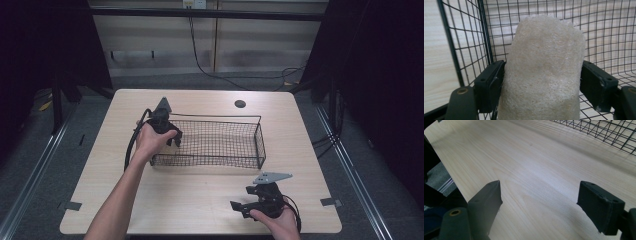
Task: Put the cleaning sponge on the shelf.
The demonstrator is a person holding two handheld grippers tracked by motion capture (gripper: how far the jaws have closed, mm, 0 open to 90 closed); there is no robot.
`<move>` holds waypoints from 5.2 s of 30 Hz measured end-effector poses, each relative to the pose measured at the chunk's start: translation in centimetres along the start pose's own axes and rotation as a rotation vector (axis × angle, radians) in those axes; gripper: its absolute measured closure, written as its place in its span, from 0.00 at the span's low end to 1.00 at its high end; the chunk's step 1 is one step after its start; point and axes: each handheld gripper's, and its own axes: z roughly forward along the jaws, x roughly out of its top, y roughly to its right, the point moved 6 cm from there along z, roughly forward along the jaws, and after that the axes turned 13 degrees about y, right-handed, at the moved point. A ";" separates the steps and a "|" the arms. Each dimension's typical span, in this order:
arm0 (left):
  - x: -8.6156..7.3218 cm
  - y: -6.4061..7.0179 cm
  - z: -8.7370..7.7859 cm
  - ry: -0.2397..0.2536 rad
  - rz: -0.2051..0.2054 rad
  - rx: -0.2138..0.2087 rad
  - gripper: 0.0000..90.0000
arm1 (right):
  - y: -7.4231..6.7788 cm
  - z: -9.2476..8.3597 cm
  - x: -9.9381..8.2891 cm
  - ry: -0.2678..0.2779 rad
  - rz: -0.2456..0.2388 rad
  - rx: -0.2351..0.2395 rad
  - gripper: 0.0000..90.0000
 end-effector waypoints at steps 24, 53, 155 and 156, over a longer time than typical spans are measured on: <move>-0.8 0.4 1.6 -0.044 -0.055 0.050 0.27 | 0.0 0.0 0.0 -0.001 -0.005 0.005 0.21; -0.5 0.4 0.7 -0.030 -0.056 0.001 0.20 | -0.1 0.1 0.0 -0.004 -0.004 0.007 0.21; -16.5 -7.2 -8.4 0.387 0.351 -0.498 0.21 | 0.3 0.8 -0.4 -0.043 0.015 -0.028 0.21; -16.9 -7.3 -8.2 0.397 0.340 -0.507 0.20 | 0.2 0.8 -0.5 -0.046 0.019 -0.030 0.21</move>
